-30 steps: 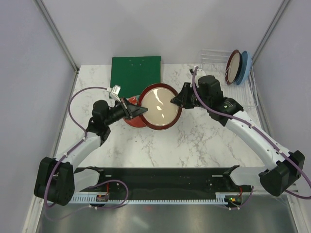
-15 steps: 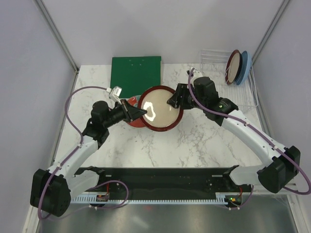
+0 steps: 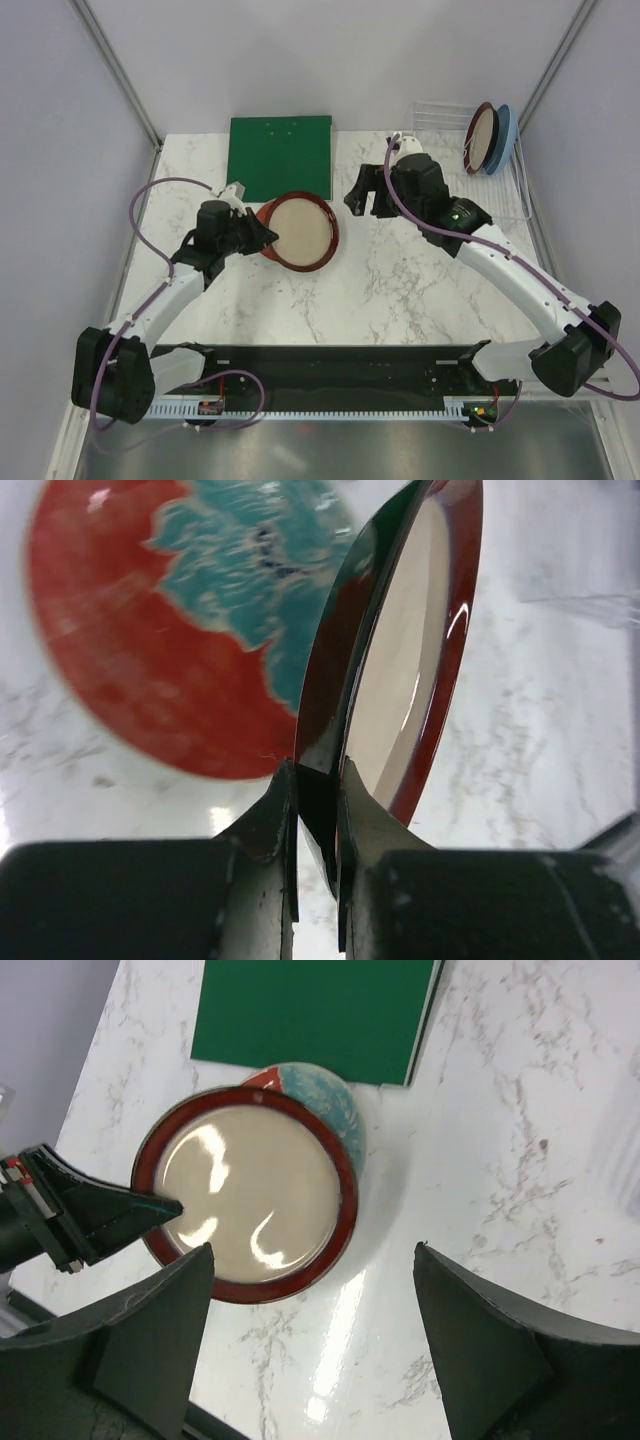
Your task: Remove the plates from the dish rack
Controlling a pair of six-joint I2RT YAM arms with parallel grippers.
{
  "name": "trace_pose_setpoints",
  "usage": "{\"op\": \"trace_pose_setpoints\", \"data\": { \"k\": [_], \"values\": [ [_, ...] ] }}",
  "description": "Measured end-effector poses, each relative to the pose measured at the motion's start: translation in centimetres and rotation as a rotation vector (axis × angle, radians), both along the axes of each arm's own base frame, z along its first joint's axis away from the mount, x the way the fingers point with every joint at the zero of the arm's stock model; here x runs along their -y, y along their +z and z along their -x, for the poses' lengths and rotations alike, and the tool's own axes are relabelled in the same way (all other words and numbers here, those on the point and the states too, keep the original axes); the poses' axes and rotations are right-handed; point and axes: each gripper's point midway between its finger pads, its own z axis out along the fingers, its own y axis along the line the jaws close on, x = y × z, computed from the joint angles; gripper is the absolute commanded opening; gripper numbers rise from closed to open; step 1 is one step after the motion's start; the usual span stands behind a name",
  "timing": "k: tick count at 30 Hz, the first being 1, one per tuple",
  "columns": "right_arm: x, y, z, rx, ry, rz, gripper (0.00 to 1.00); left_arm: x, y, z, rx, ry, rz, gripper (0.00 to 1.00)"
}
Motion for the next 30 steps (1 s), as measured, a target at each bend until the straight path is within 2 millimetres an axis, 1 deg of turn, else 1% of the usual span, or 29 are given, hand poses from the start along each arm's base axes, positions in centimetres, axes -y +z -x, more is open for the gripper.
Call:
{"op": "trace_pose_setpoints", "data": {
  "k": [3,4,7,10,13,17,20,23,26,29,30],
  "values": [
    [1.0,1.2,-0.4,0.042,-0.033,0.026,0.89,-2.5,-3.2,-0.4,-0.095,0.080,-0.074,0.02],
    [1.3,1.5,-0.4,0.054,-0.042,0.035,0.90,-2.9,-3.6,-0.5,-0.113,0.093,-0.072,0.02],
    [2.6,2.0,-0.4,0.076,-0.074,0.065,0.91,-3.5,-3.7,-1.1,-0.113,0.103,-0.056,0.02],
    [3.4,2.1,-0.5,0.084,-0.092,0.086,0.91,-4.0,-4.1,-1.7,-0.126,0.108,-0.037,0.02],
    [3.7,1.9,-0.6,0.084,-0.099,0.101,0.91,-4.8,-4.7,-2.7,-0.140,0.129,-0.028,0.02],
    [3.8,1.6,-0.7,0.081,-0.097,0.112,0.91,-6.1,-5.9,-4.1,-0.163,0.164,-0.019,0.02],
    [3.8,1.1,-0.9,0.072,-0.096,0.128,0.92,-6.0,-6.3,-5.0,-0.171,0.149,0.000,0.02],
    [4.2,0.8,-1.2,0.068,-0.105,0.148,0.93,-5.2,-6.7,-6.3,-0.183,0.110,0.026,0.02],
    [5.3,0.6,-1.7,0.065,-0.135,0.181,0.94,-4.4,-7.4,-7.2,-0.196,0.073,0.058,0.13],
    [6.7,1.3,-2.6,0.077,-0.177,0.214,0.95,-3.7,-8.1,-7.7,-0.213,0.044,0.089,0.33],
    [7.1,1.7,-2.8,0.083,-0.192,0.224,0.95,-3.6,-8.3,-7.7,-0.220,0.036,0.094,0.34]
  ]
}}
